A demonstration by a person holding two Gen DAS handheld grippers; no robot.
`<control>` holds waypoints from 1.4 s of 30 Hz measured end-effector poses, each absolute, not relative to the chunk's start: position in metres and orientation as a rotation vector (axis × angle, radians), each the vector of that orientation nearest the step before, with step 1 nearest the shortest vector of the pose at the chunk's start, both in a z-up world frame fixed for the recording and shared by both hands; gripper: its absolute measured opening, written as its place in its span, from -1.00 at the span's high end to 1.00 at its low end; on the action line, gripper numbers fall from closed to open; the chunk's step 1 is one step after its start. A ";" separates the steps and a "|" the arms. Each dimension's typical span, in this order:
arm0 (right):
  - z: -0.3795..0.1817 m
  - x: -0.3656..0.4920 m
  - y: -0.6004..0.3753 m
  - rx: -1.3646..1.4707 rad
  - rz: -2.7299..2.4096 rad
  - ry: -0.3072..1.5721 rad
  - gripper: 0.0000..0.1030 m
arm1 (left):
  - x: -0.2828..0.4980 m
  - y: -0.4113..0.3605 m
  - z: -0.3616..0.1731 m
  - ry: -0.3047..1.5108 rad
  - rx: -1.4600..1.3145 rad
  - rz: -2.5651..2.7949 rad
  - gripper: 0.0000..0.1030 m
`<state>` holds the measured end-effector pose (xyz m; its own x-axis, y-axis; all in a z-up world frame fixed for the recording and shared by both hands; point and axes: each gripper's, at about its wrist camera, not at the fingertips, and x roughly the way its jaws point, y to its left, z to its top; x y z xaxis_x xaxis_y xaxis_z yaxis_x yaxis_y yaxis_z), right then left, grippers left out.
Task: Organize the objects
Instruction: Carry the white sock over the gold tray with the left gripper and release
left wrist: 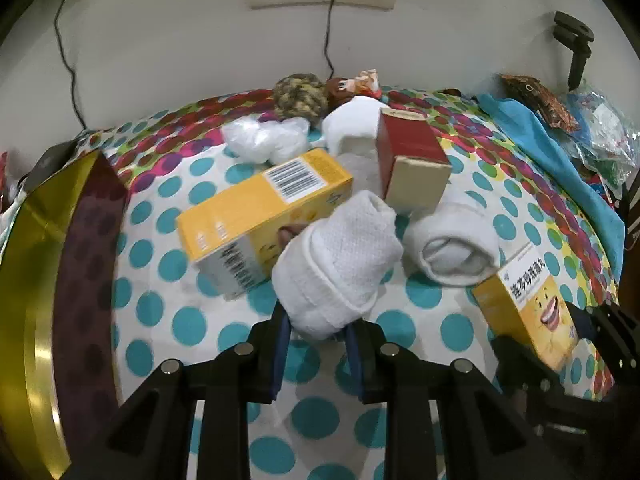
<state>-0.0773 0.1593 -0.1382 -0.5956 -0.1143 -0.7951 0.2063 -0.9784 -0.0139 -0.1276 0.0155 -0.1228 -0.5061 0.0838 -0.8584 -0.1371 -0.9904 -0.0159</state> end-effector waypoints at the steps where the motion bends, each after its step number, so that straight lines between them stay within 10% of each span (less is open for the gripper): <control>1: -0.138 -0.077 0.159 1.309 -2.653 0.156 0.06 | -0.125 0.013 -0.121 0.069 -1.488 2.624 0.50; 42: -0.138 -0.076 0.157 1.298 -2.671 0.158 0.05 | -0.037 -0.166 -0.098 -0.159 -1.636 2.899 0.44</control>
